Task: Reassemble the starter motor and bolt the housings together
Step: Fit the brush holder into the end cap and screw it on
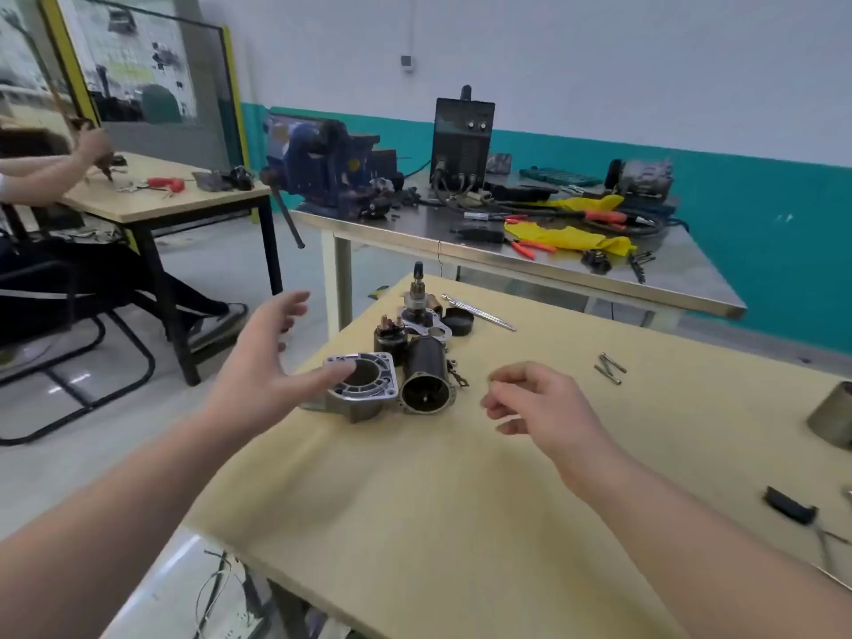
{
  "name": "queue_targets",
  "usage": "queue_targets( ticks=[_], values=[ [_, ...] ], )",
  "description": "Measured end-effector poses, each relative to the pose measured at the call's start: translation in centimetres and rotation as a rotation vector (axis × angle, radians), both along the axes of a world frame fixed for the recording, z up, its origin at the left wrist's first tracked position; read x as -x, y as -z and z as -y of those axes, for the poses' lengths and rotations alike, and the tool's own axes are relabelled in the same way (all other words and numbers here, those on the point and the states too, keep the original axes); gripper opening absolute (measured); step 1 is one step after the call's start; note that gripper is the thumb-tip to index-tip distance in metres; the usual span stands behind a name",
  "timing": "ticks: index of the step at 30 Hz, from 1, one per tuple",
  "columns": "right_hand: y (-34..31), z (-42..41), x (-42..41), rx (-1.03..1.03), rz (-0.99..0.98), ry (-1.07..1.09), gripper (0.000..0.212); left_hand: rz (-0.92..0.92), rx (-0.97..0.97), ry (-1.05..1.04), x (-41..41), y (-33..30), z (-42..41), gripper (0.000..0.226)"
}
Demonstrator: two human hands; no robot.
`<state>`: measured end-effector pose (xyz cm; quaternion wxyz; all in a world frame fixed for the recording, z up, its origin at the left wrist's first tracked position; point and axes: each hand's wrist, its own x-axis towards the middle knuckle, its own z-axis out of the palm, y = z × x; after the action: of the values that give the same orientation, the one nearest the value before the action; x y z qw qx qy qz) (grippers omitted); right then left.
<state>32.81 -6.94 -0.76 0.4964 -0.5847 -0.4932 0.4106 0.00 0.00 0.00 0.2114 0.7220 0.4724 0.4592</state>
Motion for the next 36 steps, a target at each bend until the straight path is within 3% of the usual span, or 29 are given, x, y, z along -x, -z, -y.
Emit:
queue_targets(
  ticks=[4,9,13,18,20,24,26,28,33,36],
  values=[
    [1.2,-3.4,2.2,0.017,0.37,0.047,0.02,-0.166,0.199,0.058,-1.2,1.5,-1.3,0.141],
    [1.5,-6.6,3.6,0.048,1.099,-0.087,0.038,-0.324,0.265,0.053,-2.4,2.9,-2.9,0.143],
    [1.9,-7.1,3.8,-0.03,1.179,-0.128,0.031,-0.327,0.236,0.039,-3.1,3.6,-3.4,0.135],
    [0.9,-5.3,2.7,-0.083,0.83,-0.126,0.025,-0.091,0.162,0.081,-2.8,3.0,-1.2,0.124],
    [0.5,-3.4,1.1,-0.049,0.657,-0.133,0.036,0.012,0.139,0.11,-2.4,1.9,0.0,0.123],
    [1.9,1.9,-3.2,0.114,-0.023,-0.167,0.025,0.166,0.198,0.203,-2.2,0.4,2.3,0.126],
    [2.7,4.2,-5.3,0.117,-0.236,-0.128,0.025,0.171,0.227,0.255,-2.9,0.3,3.2,0.126],
    [2.9,5.5,-7.4,0.102,-0.361,-0.059,0.037,0.144,0.26,0.3,-4.5,0.5,3.8,0.124],
    [2.5,5.8,-12.3,-0.016,-0.541,0.117,0.04,0.029,0.361,0.322,-12.7,2.6,3.8,0.116],
    [2.8,5.3,-14.2,-0.05,-0.61,0.166,0.048,-0.08,0.338,0.296,-16.4,3.6,3.0,0.125]
  ],
)
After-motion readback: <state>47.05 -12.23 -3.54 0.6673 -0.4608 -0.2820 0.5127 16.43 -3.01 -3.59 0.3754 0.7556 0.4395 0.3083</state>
